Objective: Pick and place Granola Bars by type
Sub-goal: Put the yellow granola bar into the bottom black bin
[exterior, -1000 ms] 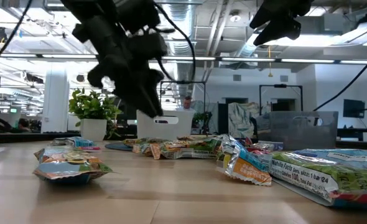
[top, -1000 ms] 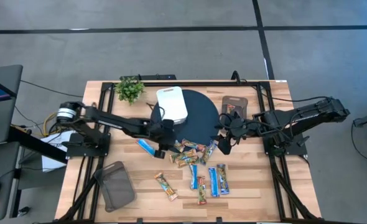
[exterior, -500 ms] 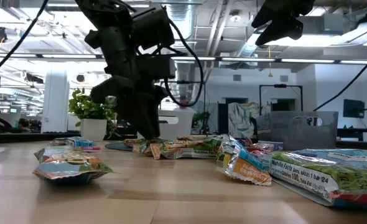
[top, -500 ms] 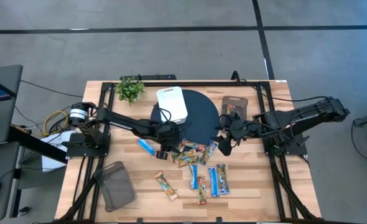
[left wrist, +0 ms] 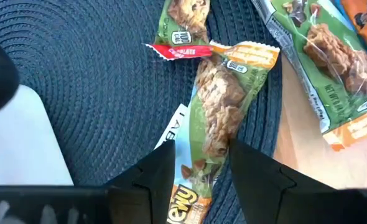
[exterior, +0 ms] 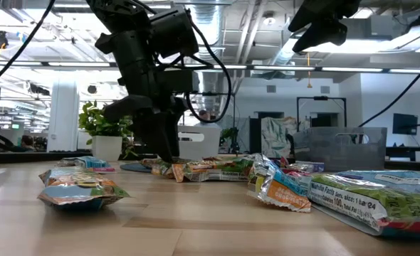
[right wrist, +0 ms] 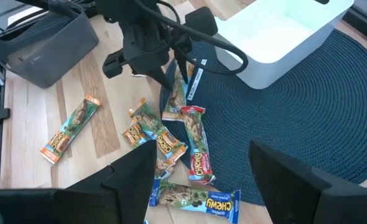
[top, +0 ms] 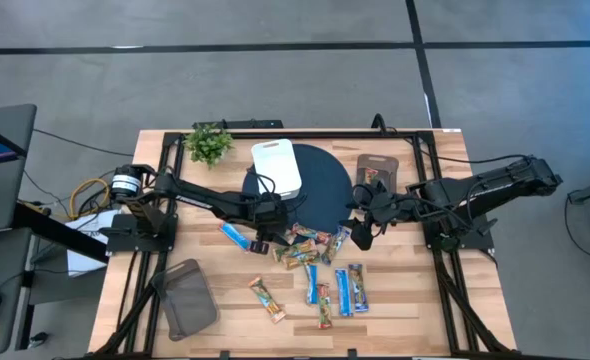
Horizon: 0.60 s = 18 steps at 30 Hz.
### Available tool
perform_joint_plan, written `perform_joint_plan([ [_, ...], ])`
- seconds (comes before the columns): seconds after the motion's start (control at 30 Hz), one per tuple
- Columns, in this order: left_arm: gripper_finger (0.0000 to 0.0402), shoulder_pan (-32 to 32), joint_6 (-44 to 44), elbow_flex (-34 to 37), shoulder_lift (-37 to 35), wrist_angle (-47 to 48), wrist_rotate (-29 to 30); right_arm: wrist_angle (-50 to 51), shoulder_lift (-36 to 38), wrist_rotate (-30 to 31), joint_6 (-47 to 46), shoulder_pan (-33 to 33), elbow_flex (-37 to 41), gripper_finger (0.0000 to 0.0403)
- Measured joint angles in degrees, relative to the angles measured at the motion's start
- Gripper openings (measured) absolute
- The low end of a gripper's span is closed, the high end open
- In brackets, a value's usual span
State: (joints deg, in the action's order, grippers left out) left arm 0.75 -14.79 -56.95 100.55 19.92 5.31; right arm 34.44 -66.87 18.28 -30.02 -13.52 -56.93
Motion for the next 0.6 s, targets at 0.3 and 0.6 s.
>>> perform_joint_plan([
  [0.3,0.0146,-0.2,1.1,0.0,0.0,0.8,-3.4,-0.2,0.0,0.0,0.0,0.0,0.0,0.0248],
  [0.6,0.0141,0.6,2.4,0.0,0.0,2.8,-2.5,-0.2,0.0,0.0,0.0,0.0,0.0,0.0248],
])
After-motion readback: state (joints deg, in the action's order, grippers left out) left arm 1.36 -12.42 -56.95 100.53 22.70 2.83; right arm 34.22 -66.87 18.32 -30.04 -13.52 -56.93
